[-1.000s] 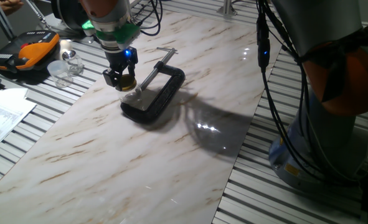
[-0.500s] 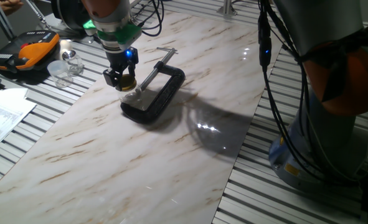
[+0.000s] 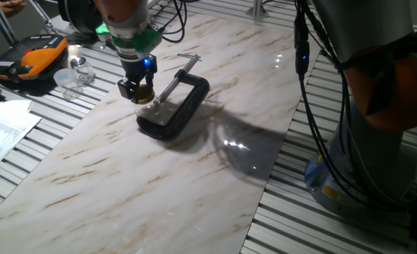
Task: Screw the lid onto the jar
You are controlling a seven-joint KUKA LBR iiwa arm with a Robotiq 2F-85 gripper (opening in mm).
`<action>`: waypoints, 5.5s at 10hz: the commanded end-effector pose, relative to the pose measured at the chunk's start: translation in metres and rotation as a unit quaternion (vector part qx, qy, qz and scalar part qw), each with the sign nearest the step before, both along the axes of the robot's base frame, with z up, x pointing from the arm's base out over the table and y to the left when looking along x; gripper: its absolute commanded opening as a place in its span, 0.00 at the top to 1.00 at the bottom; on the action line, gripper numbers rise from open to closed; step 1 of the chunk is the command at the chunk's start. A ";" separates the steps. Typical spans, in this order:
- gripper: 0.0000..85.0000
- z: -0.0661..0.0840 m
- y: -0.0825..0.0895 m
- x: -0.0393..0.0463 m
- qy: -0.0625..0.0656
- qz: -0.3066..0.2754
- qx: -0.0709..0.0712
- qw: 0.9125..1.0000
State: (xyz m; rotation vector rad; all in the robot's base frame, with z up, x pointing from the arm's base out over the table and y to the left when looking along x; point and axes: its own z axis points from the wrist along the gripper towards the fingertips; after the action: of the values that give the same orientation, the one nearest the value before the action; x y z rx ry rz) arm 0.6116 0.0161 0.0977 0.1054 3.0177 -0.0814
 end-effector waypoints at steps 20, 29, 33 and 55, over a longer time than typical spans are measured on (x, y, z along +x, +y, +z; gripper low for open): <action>1.00 -0.008 -0.005 -0.0018 -0.007 -0.046 -0.001 0.999; 1.00 -0.007 -0.005 -0.0017 0.018 -0.090 0.012 0.996; 1.00 -0.006 -0.004 -0.0013 0.038 -0.078 0.011 0.996; 1.00 -0.003 -0.003 -0.0021 0.057 -0.142 0.017 0.988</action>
State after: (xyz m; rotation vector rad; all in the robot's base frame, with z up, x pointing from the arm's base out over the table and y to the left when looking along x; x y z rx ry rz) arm 0.6090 0.0132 0.0946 0.5543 3.0947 -0.0707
